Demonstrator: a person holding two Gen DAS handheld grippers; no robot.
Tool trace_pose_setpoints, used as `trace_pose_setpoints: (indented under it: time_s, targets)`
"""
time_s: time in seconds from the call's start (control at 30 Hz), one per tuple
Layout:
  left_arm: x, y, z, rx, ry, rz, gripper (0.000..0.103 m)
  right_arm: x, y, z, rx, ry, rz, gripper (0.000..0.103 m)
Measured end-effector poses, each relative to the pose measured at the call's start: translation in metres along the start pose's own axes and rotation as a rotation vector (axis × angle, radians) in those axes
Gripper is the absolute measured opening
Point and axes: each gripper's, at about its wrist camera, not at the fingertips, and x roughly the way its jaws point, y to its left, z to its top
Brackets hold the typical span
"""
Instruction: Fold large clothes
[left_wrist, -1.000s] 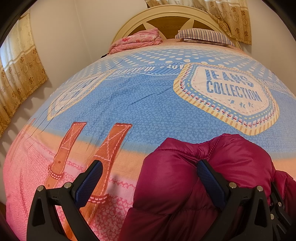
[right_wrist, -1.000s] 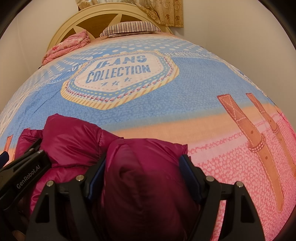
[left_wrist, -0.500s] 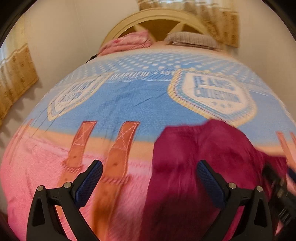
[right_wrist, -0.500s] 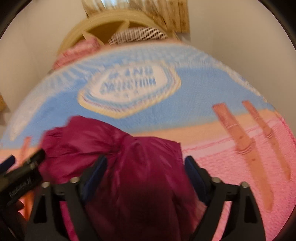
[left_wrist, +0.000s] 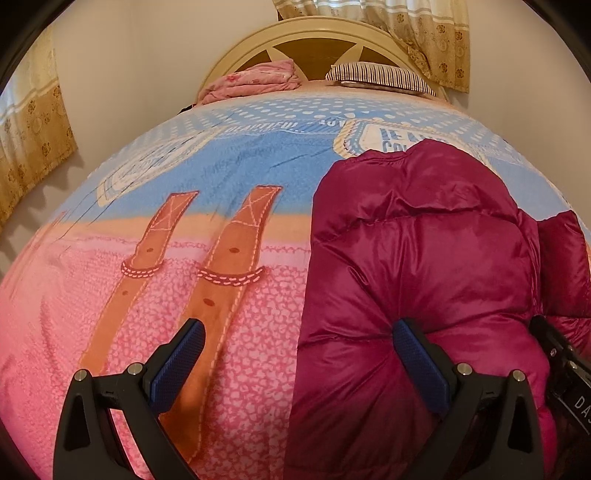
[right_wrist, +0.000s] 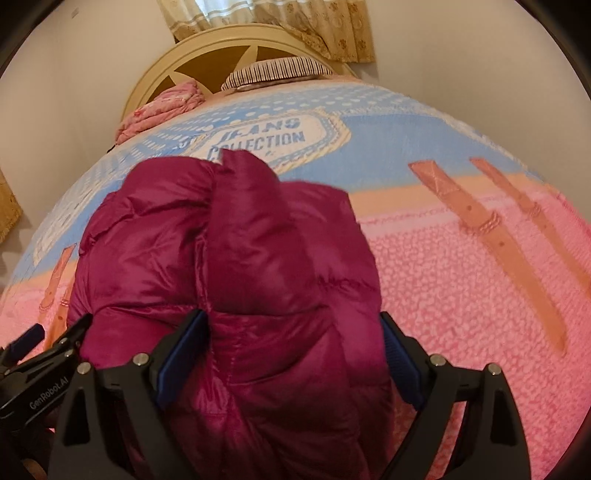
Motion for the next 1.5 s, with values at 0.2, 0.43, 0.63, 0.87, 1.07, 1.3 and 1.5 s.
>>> trace_pose_setpoints:
  time_s: [0.2, 0.43, 0.63, 0.87, 1.07, 1.3, 1.5]
  targets:
    - [0.005, 0.000, 0.000, 0.000, 0.012, -0.016, 0.102, 0.004, -0.004, -0.002, 0.029, 0.010, 0.039, 0.090]
    - [0.012, 0.003, 0.002, -0.009, 0.043, -0.096, 0.102, 0.001, -0.005, -0.007, 0.022, 0.020, 0.096, 0.076]
    - [0.013, -0.001, 0.003, 0.010, 0.055, -0.153, 0.101, 0.003, -0.006, -0.007, 0.020, 0.024, 0.132, 0.068]
    - [0.006, -0.011, 0.001, 0.067, 0.033, -0.199, 0.079, 0.004, -0.004, -0.009, 0.011, 0.025, 0.141, 0.063]
    - [0.000, -0.019, -0.001, 0.105, 0.021, -0.225, 0.065, 0.006, -0.004, -0.007, 0.006, 0.027, 0.147, 0.060]
    - [-0.003, -0.025, -0.001, 0.135, 0.015, -0.266, 0.050, 0.006, -0.006, -0.007, 0.004, 0.027, 0.176, 0.053]
    - [-0.015, -0.031, -0.002, 0.179, -0.026, -0.248, 0.035, 0.001, -0.004, -0.010, -0.018, 0.012, 0.213, 0.037]
